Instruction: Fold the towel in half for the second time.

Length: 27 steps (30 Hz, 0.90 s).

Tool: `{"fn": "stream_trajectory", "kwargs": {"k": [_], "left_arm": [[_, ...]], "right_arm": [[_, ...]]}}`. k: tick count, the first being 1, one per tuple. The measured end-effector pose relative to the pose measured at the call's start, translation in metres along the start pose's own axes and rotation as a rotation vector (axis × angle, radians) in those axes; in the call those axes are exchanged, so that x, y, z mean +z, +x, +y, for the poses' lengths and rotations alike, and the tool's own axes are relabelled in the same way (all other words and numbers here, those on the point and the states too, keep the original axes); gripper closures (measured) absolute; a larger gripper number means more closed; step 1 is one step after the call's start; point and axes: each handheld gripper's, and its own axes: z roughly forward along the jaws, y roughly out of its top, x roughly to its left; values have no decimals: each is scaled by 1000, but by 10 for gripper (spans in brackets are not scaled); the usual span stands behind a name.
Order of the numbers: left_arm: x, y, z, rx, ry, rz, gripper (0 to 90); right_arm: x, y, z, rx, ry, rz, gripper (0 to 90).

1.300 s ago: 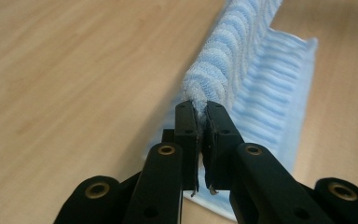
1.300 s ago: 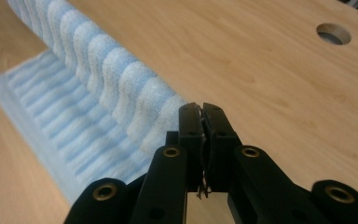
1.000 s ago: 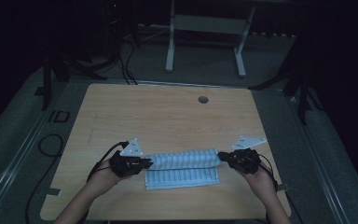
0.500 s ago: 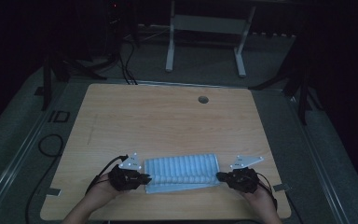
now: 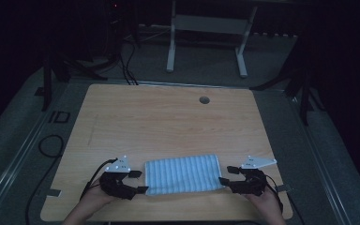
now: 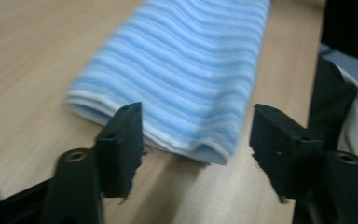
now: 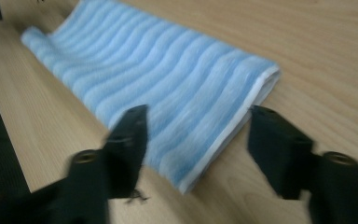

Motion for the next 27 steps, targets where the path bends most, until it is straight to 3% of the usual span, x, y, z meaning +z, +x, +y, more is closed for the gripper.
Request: {"fn": "stream_trajectory", "kwargs": {"k": [1,3,4,5,7,8,10,11,13,15,18,21,23,24,26,27], "left_arm": [[0,0,-1,-11,-13,13,349],[3,0,-3,-26,-28,19,349],[3,0,-3,-26,-28,19,353],[8,-5,-5,-12,-47,17,419],[12,-7,-5,-8,-37,5,605],[21,-13,-3,40,6,16,661],[31,-16,-2,51,59,-16,755],[31,-16,-2,51,59,-16,780],[43,-16,-3,64,110,-10,781],[46,-8,-3,32,105,-14,780],[46,4,-1,13,93,17,779],[47,18,4,-12,93,19,777],[48,24,6,-23,94,-4,768],[48,24,6,-23,94,-4,738],[46,25,8,-11,73,16,590],[46,25,8,-11,73,16,526]], "right_arm": [[0,-1,1,4,-5,4,310],[1,-1,2,11,-4,-5,382],[2,-1,3,7,-10,-11,519],[3,1,3,2,-7,-10,692],[11,6,4,-16,4,-3,867],[18,8,5,-26,21,0,894],[32,11,5,-55,47,-9,897],[32,11,5,-55,47,-9,897],[44,14,3,-69,84,-22,896],[56,13,-2,-70,127,-19,895],[59,10,-4,-48,110,-4,894],[64,11,-2,-59,100,-12,894],[67,9,2,-49,103,-24,890],[67,9,2,-49,103,-24,890],[68,8,5,-20,62,-14,730],[68,8,5,-20,62,-14,730]]}}
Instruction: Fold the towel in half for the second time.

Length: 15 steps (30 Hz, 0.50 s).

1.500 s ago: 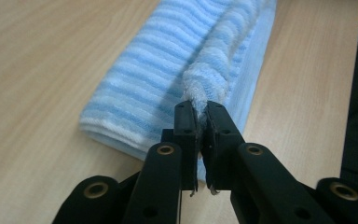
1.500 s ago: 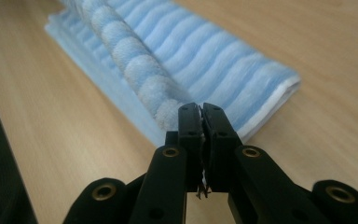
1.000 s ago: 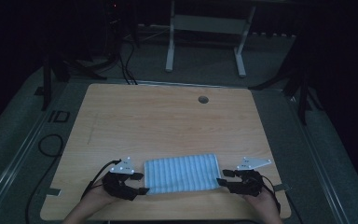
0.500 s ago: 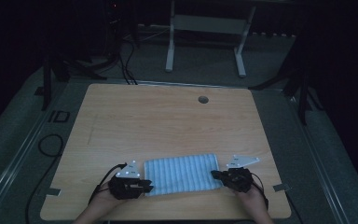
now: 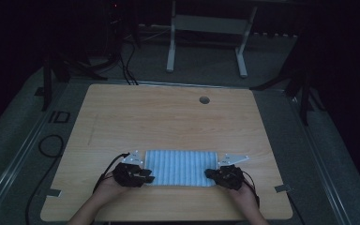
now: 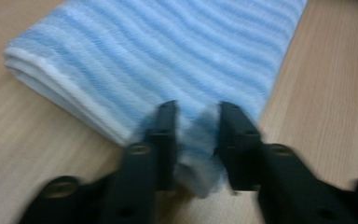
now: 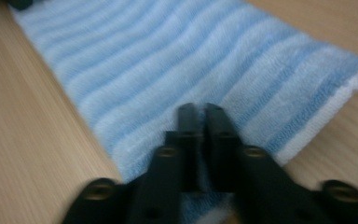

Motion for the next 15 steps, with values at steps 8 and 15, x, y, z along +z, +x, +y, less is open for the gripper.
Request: {"fn": "stream_trajectory", "kwargs": {"k": [8,15], "left_arm": [[-11,5,-3,-43,-137,83,154],[-28,10,-21,-60,-211,160,106]], "right_arm": [[-20,-13,0,70,-124,-2,226],[-39,-30,-17,52,-193,-119,136]]}}
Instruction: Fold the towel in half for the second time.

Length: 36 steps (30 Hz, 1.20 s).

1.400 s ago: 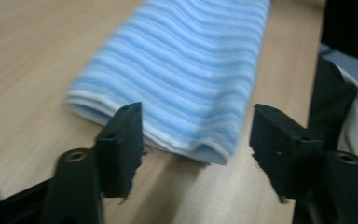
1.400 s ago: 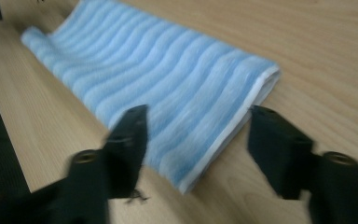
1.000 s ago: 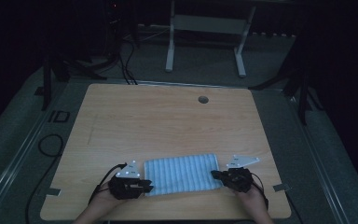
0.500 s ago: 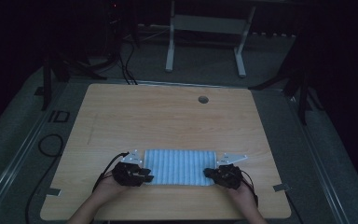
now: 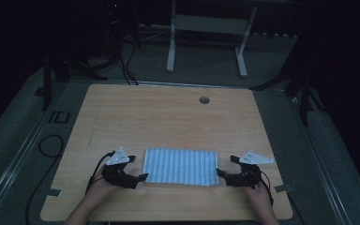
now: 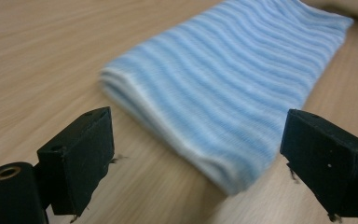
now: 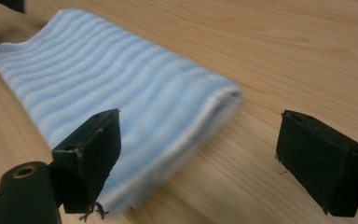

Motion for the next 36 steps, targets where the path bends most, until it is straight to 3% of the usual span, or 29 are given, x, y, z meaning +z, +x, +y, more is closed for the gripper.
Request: {"fn": "stream_trajectory", "kwargs": {"k": [3,10,14,25,36], "left_arm": [[-11,7,-7,-36,-27,29,106],[-29,17,-21,-45,-16,105,106],[-40,23,-29,-70,-37,134,106],[-58,24,-43,-88,-42,177,106],[-73,27,-53,-125,-67,222,106]], "right_arm": [[-8,-10,-7,4,-5,-41,135],[-23,-26,-23,36,12,-111,139],[-31,-30,-26,54,1,-146,139],[-51,-42,-37,78,-18,-227,140],[-64,-48,-46,107,-30,-278,140]]}}
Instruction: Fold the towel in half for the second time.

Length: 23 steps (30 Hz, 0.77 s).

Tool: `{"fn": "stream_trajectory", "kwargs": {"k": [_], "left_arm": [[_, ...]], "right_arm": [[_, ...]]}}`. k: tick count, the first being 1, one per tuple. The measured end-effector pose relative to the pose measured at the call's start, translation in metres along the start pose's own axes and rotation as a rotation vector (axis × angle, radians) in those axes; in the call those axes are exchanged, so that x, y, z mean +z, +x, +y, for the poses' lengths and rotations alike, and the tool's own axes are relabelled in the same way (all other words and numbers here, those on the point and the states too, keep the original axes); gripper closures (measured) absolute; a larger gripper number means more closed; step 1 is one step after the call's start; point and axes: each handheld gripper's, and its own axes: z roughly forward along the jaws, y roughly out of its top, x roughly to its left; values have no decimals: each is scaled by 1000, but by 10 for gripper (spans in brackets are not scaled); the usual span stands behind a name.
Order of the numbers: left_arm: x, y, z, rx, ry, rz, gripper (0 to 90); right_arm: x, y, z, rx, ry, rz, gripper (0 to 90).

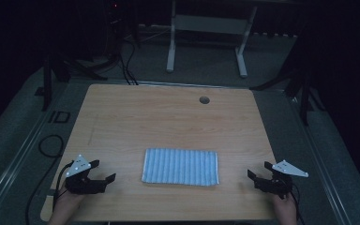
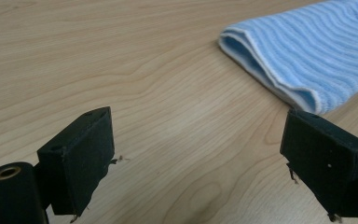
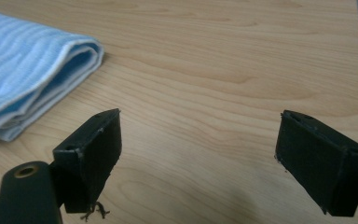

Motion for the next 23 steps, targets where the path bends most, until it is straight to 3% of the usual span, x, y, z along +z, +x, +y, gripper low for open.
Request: {"fn": "stream_trajectory", "kwargs": {"k": [11,23], "left_arm": [[-8,10,-10,-59,-32,53,106],[-7,10,-11,-71,-33,45,106]], "right_arm": [[-1,-5,-3,-2,2,-28,141],[0,-8,-4,2,4,-31,142]]}}
